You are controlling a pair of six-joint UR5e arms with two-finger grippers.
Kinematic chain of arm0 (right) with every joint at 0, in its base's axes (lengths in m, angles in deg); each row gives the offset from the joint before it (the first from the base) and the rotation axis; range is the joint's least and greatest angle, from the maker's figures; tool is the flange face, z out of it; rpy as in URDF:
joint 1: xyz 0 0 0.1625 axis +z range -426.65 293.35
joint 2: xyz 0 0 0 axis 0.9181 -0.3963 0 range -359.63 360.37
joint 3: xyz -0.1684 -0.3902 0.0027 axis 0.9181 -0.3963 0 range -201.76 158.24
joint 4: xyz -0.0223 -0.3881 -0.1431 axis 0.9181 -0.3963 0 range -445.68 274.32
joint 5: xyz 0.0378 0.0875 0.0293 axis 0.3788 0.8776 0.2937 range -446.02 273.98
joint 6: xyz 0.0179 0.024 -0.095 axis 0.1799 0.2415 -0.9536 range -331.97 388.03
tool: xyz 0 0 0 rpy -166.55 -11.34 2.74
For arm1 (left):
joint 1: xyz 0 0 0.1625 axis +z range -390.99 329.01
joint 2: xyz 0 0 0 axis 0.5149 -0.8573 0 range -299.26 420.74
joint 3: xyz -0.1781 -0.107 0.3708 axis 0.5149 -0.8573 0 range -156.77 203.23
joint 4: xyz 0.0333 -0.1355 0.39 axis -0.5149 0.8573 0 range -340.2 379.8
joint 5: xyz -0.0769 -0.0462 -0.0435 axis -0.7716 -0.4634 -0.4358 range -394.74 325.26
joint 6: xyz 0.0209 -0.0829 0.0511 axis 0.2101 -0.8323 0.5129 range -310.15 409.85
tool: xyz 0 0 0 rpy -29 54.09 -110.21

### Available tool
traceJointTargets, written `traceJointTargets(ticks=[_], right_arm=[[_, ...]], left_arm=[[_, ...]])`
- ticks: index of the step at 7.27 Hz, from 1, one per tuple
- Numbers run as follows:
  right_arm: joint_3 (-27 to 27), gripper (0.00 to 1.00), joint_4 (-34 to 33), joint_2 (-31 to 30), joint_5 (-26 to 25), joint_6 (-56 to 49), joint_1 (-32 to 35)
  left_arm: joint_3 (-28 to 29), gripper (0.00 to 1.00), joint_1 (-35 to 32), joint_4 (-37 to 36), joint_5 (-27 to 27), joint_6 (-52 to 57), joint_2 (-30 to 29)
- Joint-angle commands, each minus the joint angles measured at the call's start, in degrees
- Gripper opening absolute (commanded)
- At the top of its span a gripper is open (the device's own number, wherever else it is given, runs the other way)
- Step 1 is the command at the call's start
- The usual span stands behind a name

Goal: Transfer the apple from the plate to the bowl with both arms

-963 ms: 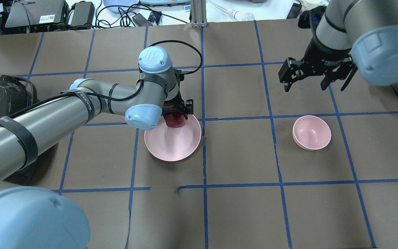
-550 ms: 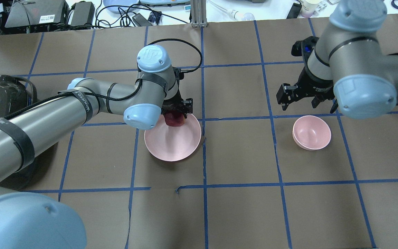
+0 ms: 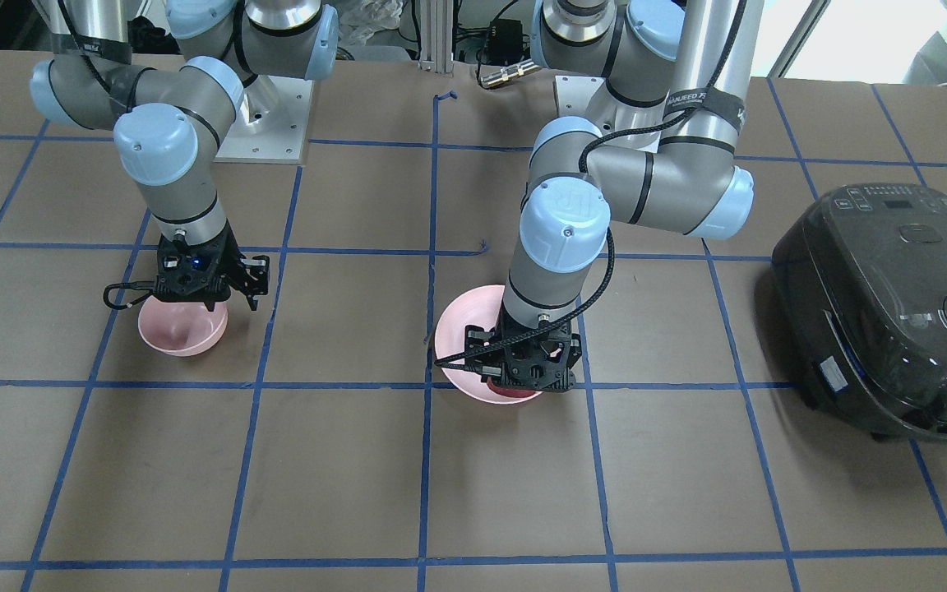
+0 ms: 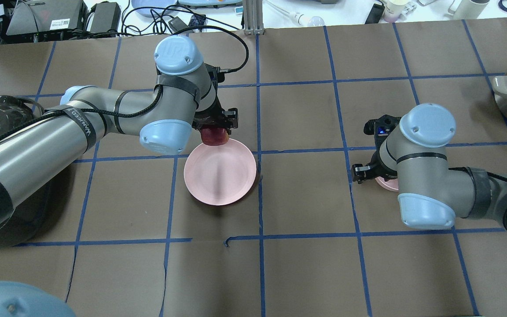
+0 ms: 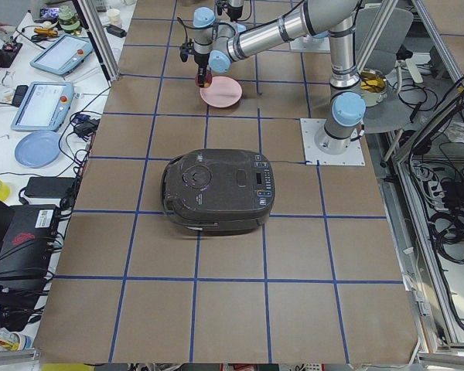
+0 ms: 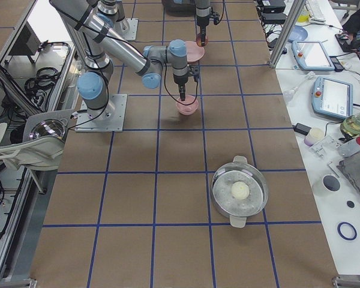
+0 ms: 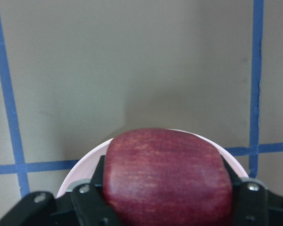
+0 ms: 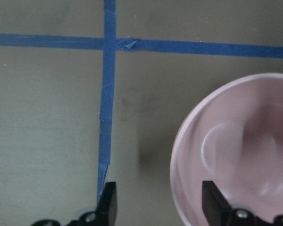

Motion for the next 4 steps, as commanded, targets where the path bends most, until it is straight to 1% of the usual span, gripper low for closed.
traceJointTargets(ticks=[1, 4], right_arm=[[0.17, 0.00, -2.49, 0.05, -4.21, -2.80, 0.03], [-0.18, 0.00, -2.68, -0.39, -4.77, -2.55, 0.47]], left_arm=[[1.20, 0.02, 0.04, 2.57, -0.08, 0.38, 1.32], [3.22, 0.02, 0.04, 6.62, -0.09, 0.56, 3.08]])
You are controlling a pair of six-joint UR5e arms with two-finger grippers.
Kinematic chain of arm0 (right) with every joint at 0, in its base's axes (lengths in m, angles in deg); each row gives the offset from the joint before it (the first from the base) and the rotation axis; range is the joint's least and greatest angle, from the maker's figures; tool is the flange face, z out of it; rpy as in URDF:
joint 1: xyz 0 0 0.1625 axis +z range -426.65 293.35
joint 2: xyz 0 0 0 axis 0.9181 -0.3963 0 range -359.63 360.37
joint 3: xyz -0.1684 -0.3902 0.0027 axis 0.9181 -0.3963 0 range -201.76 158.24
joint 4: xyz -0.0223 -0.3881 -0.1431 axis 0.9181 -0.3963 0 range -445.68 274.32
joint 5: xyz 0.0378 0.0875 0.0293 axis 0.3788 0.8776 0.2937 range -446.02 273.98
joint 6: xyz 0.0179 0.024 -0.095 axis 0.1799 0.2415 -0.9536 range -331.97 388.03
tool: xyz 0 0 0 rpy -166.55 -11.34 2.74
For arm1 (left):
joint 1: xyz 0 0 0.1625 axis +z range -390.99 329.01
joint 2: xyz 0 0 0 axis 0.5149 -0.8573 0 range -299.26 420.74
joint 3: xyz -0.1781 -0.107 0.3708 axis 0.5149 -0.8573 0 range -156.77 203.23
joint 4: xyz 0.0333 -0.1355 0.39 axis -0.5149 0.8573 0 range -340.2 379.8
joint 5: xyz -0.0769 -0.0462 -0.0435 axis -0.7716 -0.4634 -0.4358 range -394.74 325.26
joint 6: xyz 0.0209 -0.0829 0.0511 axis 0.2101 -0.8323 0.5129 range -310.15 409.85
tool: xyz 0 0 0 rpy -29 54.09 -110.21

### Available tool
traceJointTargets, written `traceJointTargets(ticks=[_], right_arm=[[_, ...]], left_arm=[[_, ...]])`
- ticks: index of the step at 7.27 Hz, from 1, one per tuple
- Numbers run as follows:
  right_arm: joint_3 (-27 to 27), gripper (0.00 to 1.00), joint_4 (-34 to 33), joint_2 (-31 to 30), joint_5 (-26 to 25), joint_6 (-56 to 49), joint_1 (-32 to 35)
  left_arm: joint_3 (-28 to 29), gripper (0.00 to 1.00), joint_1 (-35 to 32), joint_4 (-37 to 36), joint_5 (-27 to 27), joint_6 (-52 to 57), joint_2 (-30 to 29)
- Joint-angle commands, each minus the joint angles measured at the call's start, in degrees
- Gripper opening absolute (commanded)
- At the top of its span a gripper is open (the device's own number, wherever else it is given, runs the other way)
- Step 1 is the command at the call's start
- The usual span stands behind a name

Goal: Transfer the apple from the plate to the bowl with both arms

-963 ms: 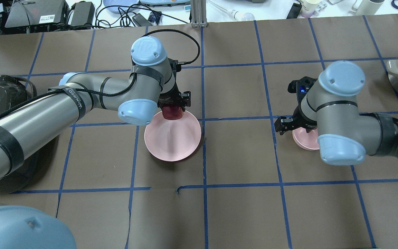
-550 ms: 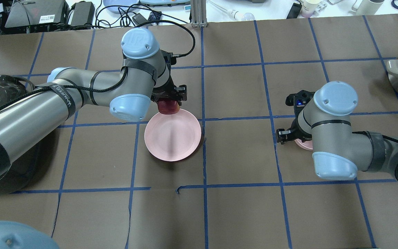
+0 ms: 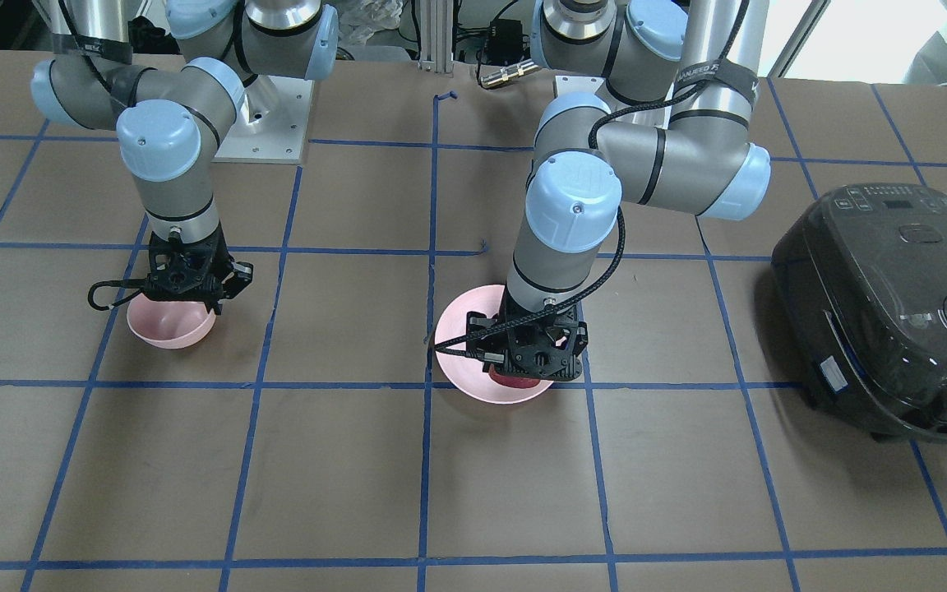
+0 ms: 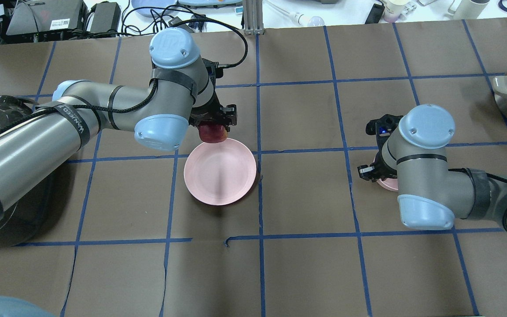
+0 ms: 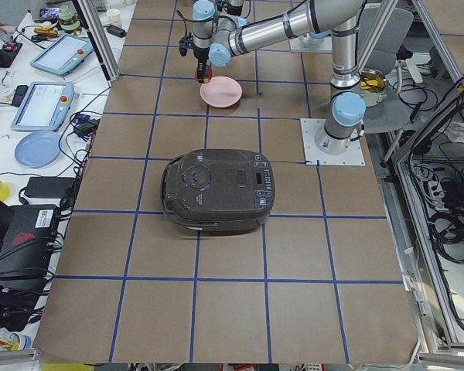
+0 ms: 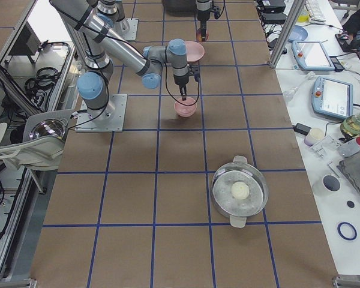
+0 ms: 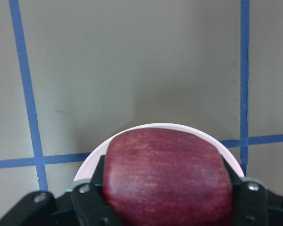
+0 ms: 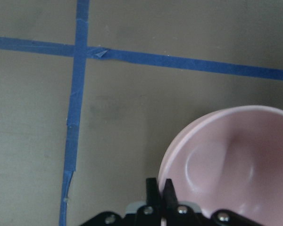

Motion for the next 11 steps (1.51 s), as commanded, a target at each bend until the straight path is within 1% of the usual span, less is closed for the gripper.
traceJointTargets(ticks=[1, 2, 3, 5, 6, 9, 10, 11], right_arm=[[-1.05, 0.00, -0.10, -0.37, 0.10, 0.58, 1.74], [-4.02, 0.00, 1.04, -0.02, -0.07, 0.94, 6.10], [-6.83, 0.00, 2.09, 1.72, -0.15, 3.64, 11.63], [-11.93, 0.00, 2.10, 6.20, 0.02, 20.02, 21.13], [-11.96, 0.00, 2.19, 7.44, 0.80, 21.58, 22.91], [-11.69, 0.00, 2.63, 9.29, 4.67, 21.16, 23.46], [-11.69, 0.27, 2.63, 9.56, 4.59, 21.15, 23.46], [-12.21, 0.99, 2.46, 9.56, 4.50, 20.81, 23.37]], left_arm=[[0.68, 0.02, 0.00, 1.59, 0.11, 0.48, 0.94], [0.77, 0.02, 0.09, 1.85, 0.02, 0.40, 1.38], [0.77, 0.02, 0.09, 1.94, -0.50, 0.40, 1.38], [1.04, 0.02, 0.09, 2.03, -0.42, 0.40, 1.38], [0.86, 0.02, 0.09, 2.03, -0.33, 0.40, 1.38], [0.86, 0.02, 0.09, 2.03, -0.15, 0.40, 1.47], [0.95, 0.02, 0.09, 2.11, -0.24, 0.40, 1.47], [0.95, 0.02, 0.09, 2.11, -0.24, 0.40, 1.56]])
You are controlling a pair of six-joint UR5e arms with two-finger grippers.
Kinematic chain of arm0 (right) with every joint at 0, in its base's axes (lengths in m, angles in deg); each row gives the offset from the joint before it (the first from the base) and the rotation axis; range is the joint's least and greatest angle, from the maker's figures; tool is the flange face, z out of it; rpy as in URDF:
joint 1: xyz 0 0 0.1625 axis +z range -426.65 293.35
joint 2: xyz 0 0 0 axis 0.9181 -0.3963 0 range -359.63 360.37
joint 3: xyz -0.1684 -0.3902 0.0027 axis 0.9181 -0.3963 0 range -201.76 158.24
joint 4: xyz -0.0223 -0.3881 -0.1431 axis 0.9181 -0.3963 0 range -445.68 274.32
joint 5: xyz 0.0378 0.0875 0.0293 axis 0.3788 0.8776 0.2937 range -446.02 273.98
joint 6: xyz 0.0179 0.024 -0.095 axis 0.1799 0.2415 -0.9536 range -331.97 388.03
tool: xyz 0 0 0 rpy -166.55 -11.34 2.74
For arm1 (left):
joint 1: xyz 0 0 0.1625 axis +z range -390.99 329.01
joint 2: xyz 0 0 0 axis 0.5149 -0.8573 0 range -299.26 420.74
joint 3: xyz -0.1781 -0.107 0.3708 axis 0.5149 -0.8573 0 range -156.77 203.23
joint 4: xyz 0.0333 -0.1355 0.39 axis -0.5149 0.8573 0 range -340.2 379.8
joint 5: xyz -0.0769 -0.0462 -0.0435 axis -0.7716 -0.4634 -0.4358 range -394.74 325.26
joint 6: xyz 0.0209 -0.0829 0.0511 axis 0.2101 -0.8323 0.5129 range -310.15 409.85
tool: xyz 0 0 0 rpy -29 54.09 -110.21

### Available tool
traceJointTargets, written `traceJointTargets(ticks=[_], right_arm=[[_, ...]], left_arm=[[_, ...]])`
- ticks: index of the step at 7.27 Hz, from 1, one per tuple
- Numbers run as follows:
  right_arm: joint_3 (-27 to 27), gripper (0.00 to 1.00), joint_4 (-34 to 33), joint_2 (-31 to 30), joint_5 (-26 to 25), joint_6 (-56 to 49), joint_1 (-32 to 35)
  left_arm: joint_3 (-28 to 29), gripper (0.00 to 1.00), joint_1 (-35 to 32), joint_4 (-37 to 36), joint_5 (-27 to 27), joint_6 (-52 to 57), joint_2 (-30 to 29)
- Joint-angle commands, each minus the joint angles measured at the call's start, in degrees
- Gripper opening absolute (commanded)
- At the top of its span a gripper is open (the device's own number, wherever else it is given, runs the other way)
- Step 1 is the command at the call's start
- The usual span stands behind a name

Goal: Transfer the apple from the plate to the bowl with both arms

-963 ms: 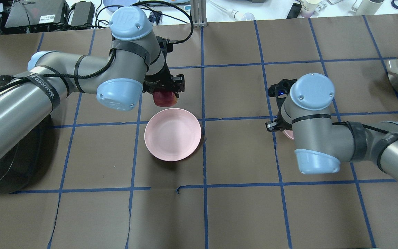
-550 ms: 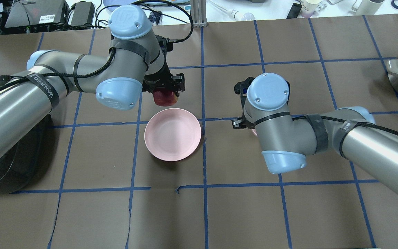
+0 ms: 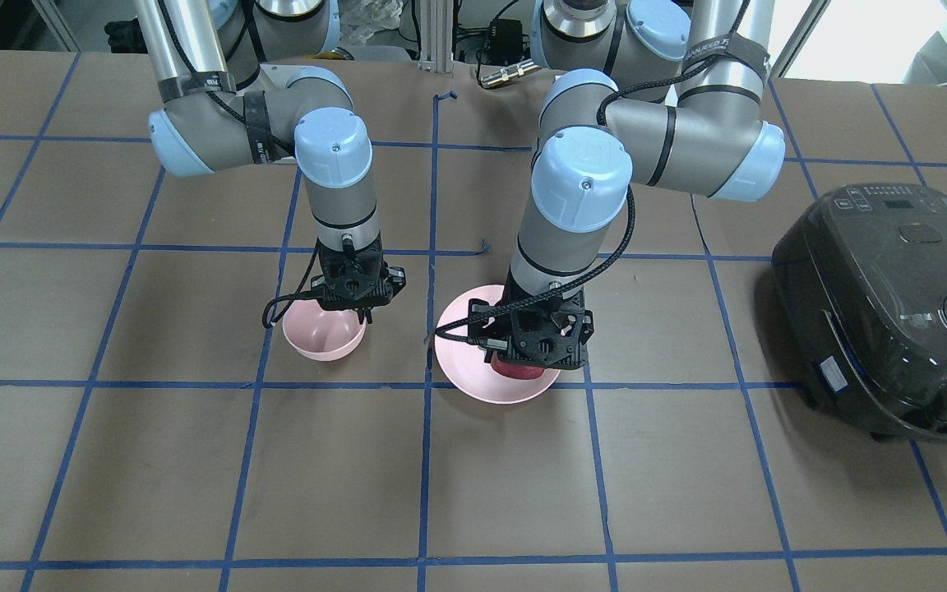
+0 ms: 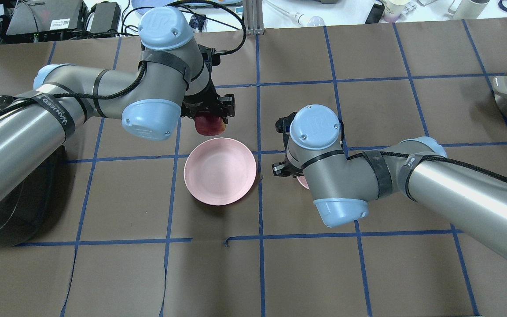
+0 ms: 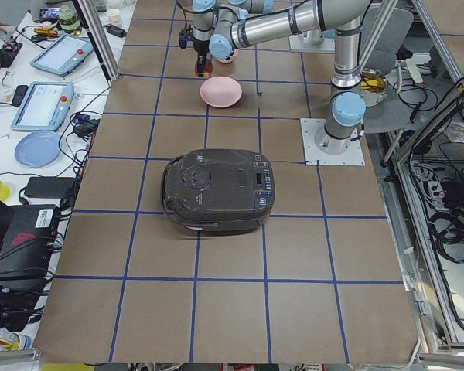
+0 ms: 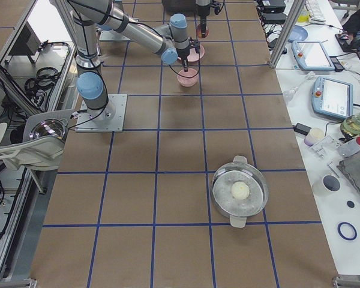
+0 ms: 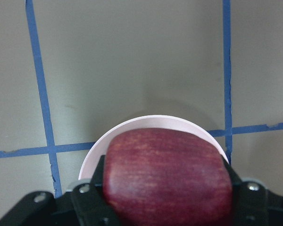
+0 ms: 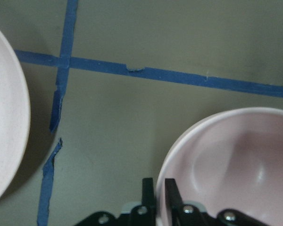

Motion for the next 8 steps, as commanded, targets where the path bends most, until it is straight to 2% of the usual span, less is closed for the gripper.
traceJointTargets(ticks=[1, 2, 4, 6, 8], right_arm=[[-1.17, 1.00, -0.13, -0.46, -0.61, -0.38, -0.38], [-3.70, 1.00, 1.61, -1.68, -0.96, -0.55, -1.16], [-11.77, 1.00, 16.05, -5.36, -6.04, -0.73, -3.71], [-18.55, 1.00, 25.92, -8.97, -6.06, -0.99, -7.65], [-27.85, 1.00, 45.83, -12.84, -5.36, -5.20, -11.44]], left_arm=[[0.13, 0.02, 0.00, 0.03, -0.03, 0.00, 0.24], [0.39, 0.02, 0.00, -0.06, -0.29, 0.00, 0.32], [0.57, 0.02, -1.05, 3.25, -1.95, -0.70, 2.42], [0.48, 0.03, -2.89, 4.43, -7.03, -5.84, 3.75], [0.57, 0.02, -9.55, 2.07, -7.06, -12.19, 2.45]])
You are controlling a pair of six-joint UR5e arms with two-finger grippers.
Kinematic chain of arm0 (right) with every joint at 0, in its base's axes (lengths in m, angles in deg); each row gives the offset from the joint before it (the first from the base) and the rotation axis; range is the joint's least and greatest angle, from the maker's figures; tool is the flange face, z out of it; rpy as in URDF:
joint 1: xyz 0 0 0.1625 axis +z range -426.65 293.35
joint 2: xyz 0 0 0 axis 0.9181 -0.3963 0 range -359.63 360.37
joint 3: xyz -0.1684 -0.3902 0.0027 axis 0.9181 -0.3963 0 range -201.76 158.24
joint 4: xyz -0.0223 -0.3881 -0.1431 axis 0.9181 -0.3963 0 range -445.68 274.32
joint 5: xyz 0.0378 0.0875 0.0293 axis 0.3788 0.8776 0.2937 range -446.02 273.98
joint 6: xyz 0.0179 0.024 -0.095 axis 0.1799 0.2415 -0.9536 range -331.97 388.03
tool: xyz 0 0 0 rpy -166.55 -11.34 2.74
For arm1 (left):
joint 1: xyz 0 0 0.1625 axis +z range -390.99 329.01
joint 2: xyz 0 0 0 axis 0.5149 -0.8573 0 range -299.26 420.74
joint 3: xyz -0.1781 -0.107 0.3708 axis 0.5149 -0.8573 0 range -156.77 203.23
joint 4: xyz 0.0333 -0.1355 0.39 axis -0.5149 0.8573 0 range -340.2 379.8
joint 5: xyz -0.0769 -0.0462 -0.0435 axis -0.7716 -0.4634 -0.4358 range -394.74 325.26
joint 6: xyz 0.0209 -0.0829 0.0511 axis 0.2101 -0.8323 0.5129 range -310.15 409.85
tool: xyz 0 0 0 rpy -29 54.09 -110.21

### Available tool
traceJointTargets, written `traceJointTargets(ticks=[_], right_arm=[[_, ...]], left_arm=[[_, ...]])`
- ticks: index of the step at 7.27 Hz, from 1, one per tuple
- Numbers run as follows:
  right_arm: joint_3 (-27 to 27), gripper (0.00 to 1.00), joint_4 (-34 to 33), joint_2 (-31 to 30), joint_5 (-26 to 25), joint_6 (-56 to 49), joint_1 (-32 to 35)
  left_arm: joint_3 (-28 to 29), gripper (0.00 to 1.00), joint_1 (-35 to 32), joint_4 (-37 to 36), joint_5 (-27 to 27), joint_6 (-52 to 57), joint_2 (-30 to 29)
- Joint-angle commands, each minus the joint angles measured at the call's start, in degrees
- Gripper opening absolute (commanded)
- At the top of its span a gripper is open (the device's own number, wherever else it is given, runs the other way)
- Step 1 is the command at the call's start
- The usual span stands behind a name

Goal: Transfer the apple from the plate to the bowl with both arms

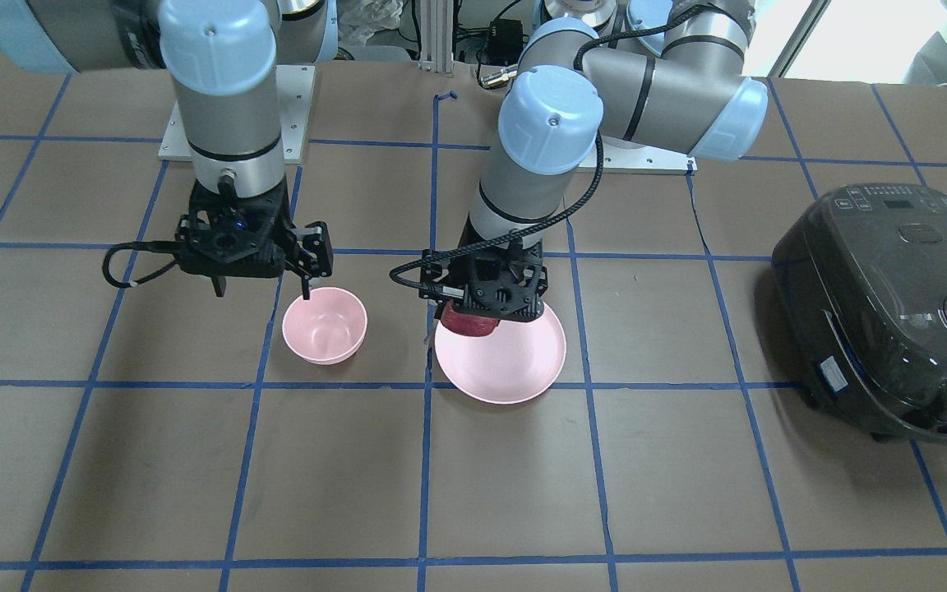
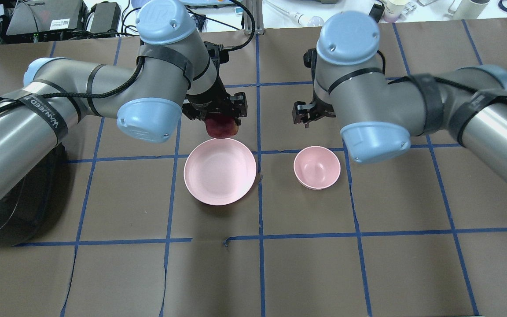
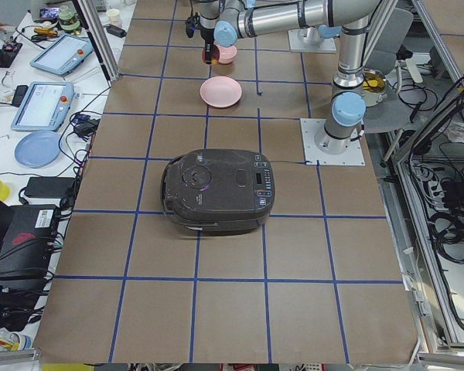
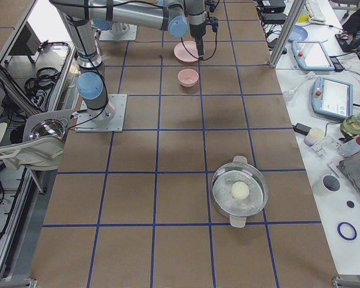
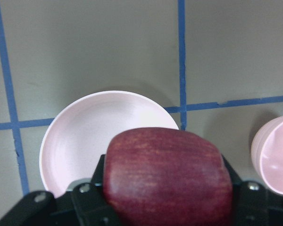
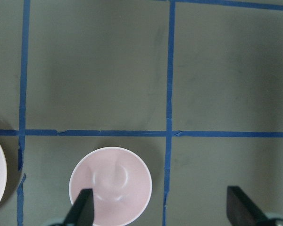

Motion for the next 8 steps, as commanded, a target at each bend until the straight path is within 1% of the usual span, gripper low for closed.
traceJointTargets(ticks=[1, 2, 3, 4, 5, 6, 7, 8], right_arm=[[-9.00, 1.00, 16.48, -2.76, 0.79, -2.15, -2.89], [-9.82, 1.00, 18.01, -3.81, 1.67, -2.23, -4.72], [-10.09, 1.00, 18.03, -4.34, 1.76, -2.24, -6.13], [-10.61, 1.00, 18.11, -4.61, 1.59, -1.89, -6.23], [-10.71, 1.00, 18.20, -4.96, 1.93, -1.71, -5.88], [-10.53, 1.00, 18.20, -4.88, 2.37, -1.27, -5.71], [-10.53, 1.00, 18.20, -4.88, 4.38, -1.36, -5.79], [-9.92, 1.00, 17.77, -4.70, 4.83, -1.10, -5.88]], left_arm=[[-0.05, 0.03, -4.60, -3.64, -0.53, -4.86, -1.32], [-0.13, 0.03, -5.30, -6.71, -0.70, -6.87, -2.45], [-0.05, 0.03, -6.87, -9.27, -0.62, -9.16, -4.20], [0.04, 0.02, -8.37, -13.56, -0.27, -13.53, -6.48], [0.21, 0.02, -9.43, -14.47, -0.18, -14.88, -7.81], [1.52, 0.03, -10.40, -16.04, -0.61, -19.42, -9.65], [3.62, 0.02, -11.97, -16.15, -0.36, -20.77, -11.93], [5.30, 0.02, -13.21, -16.15, -0.09, -20.95, -14.22]])
